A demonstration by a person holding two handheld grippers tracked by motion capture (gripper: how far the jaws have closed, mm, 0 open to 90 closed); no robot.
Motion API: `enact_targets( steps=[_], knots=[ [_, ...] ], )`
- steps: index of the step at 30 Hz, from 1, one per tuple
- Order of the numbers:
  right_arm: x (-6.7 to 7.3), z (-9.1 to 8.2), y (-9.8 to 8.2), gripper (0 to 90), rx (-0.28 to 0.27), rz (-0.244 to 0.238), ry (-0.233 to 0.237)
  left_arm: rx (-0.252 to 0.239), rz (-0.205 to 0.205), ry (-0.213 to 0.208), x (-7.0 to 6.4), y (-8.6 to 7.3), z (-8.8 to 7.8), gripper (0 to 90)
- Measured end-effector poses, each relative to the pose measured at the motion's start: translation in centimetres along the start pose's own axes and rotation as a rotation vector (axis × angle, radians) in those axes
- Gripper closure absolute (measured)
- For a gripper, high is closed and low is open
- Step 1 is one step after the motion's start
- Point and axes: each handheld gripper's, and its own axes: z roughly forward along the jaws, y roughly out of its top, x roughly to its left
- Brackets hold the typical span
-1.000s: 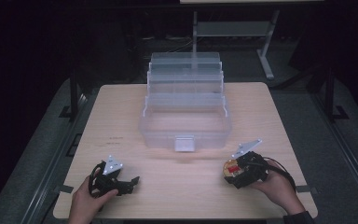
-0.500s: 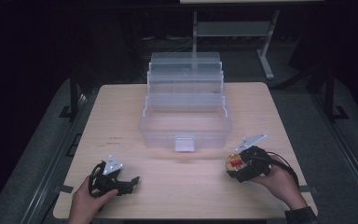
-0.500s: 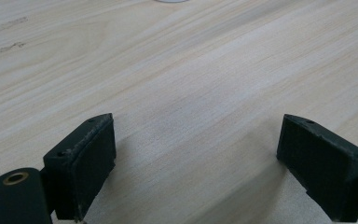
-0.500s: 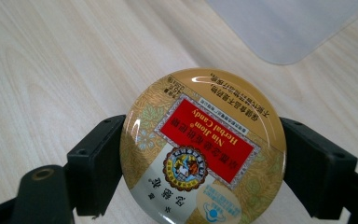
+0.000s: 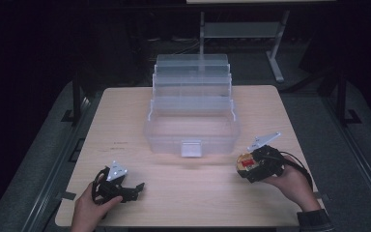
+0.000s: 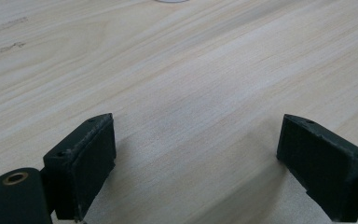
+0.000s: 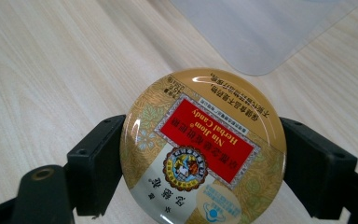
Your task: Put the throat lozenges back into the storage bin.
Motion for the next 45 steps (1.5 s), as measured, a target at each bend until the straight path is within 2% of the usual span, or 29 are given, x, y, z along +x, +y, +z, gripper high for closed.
enact_targets(
  steps=[45],
  knots=[
    [-2.8,-2.7,4.0,19.5,-0.044,0.001,-0.034,0.000,-0.002,0.000,0.0,0.0,0.0,10.7]
  ],
)
